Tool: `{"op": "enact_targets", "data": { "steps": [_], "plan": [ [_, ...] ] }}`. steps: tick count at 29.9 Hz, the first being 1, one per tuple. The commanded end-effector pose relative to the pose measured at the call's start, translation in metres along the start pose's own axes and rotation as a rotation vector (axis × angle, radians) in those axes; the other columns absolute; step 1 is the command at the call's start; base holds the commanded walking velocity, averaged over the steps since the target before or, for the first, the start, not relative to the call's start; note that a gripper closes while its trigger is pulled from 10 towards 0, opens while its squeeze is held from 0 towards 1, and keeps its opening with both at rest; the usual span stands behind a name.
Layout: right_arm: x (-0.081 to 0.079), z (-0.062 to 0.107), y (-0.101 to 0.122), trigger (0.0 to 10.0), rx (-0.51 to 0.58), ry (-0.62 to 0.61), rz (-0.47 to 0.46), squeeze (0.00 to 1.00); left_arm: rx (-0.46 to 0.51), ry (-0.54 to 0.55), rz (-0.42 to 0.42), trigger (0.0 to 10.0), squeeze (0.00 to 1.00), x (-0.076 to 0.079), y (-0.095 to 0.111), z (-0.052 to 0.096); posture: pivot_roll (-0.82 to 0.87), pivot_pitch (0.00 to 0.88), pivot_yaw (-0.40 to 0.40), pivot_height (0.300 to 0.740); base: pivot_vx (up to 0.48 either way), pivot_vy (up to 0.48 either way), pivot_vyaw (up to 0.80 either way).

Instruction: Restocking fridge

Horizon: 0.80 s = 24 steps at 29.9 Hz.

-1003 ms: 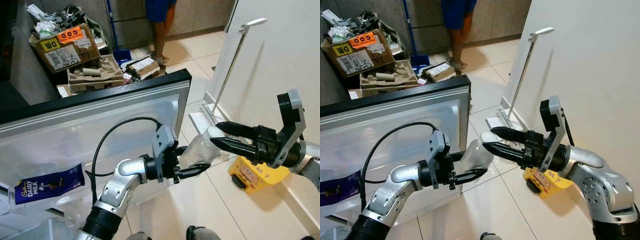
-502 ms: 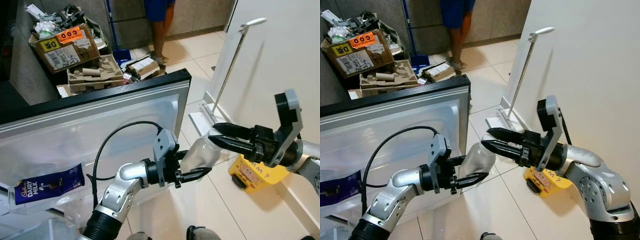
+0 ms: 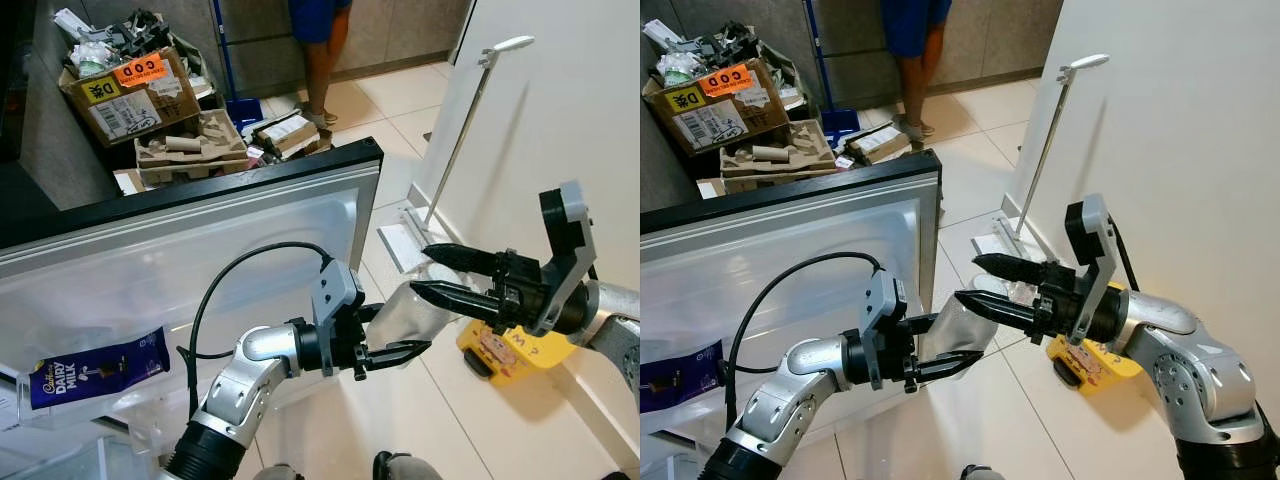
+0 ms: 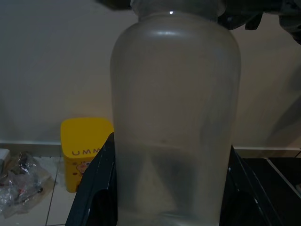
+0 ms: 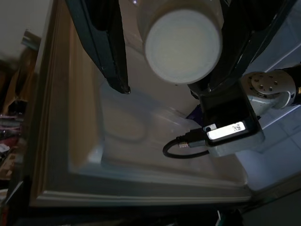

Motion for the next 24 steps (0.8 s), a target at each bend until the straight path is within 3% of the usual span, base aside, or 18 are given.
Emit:
{"op": "enact_targets", "data": {
  "steps": [1,13,15,17,18,24],
  "plan": [
    [0.0024,0.0011,-0.0061,10.0,-0.027,-0.014,-0.014,0.00,0.019,-0.041,-0.020,10.0,0.00,0.0077,0.0066,-0.0032,-0.10,0.112,-0.033,0.740,0.000,0.000,0.00],
    [0.0044,-0.0051,-0.0065,10.0,-0.004,-0.022,-0.042,0.00,0.024,-0.053,-0.025,10.0,0.00,0.0097,0.0089,-0.0039,-0.10,0.114,-0.031,0.740,0.000,0.000,0.00],
    [0.0043,-0.0050,-0.0057,1.4,0.002,-0.020,-0.047,0.00,0.025,-0.052,-0.025,10.0,0.00,0.0097,0.0092,-0.0039,-0.10,0.115,-0.032,0.740,0.000,0.000,0.00],
    [0.0043,-0.0052,-0.0050,1.4,0.007,-0.020,-0.050,0.00,0.026,-0.052,-0.025,10.0,0.00,0.0097,0.0094,-0.0039,-0.10,0.116,-0.031,0.740,0.000,0.000,0.00],
    [0.0044,-0.0050,-0.0044,0.0,0.010,-0.020,-0.051,0.00,0.026,-0.053,-0.025,10.0,0.00,0.0099,0.0093,-0.0038,-0.10,0.117,-0.031,0.740,0.000,0.000,0.00],
    [0.0048,-0.0048,-0.0037,0.0,0.016,-0.022,-0.053,0.00,0.028,-0.052,-0.023,10.0,0.00,0.0103,0.0093,-0.0036,-0.10,0.119,-0.031,0.740,0.000,0.000,0.00]
  ]
}}
Point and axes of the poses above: a point about 5 cm out from each wrist's last joint towards the gripper, its own z axis pointing back from the gripper into the wrist, its own y axis along the axis of the wrist's last joint, x = y × z, the point moved 6 cm from there along -z, pointing out of the wrist towards the gripper, and after that the axes turned 6 degrees about z, right-handed, at the moved point
